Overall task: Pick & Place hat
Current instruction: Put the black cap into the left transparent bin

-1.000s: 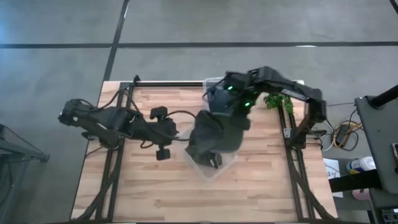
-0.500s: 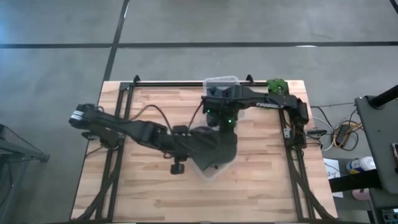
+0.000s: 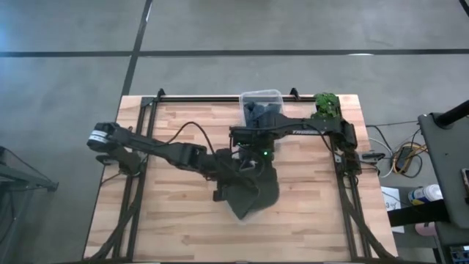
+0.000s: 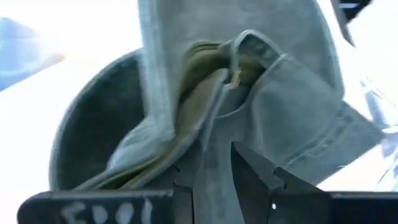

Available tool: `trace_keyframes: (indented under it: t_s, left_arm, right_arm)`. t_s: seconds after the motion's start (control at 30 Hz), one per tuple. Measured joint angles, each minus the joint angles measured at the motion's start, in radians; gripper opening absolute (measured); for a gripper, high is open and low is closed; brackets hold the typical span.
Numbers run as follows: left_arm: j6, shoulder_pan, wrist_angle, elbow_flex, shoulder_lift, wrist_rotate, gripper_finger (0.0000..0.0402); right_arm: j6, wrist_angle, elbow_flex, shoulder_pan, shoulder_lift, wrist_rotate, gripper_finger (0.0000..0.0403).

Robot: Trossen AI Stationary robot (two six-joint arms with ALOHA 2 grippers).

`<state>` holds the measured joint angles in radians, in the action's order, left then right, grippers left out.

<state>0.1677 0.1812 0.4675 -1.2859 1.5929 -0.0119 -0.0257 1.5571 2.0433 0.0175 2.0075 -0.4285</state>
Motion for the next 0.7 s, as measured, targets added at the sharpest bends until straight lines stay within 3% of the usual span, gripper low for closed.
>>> trace_keyframes:
  t_s: [0.17, 0.47, 0.7]
  left_arm:
    - [0.046, -0.001, -0.065, 0.08, -0.001, 0.081, 0.0078]
    - [0.092, -0.003, -0.064, 0.195, -0.004, 0.011, 0.0078]
    - [0.073, -0.024, -0.052, 0.201, -0.004, -0.086, 0.0078]
  right_arm:
    - [0.02, -0.081, 0.005, 0.0, 0.016, 0.002, 0.002]
    - [0.074, -0.242, 0.008, 0.005, 0.016, 0.015, 0.0102]
    - [0.106, -0.296, 0.006, 0.009, 0.014, 0.206, 0.0162]
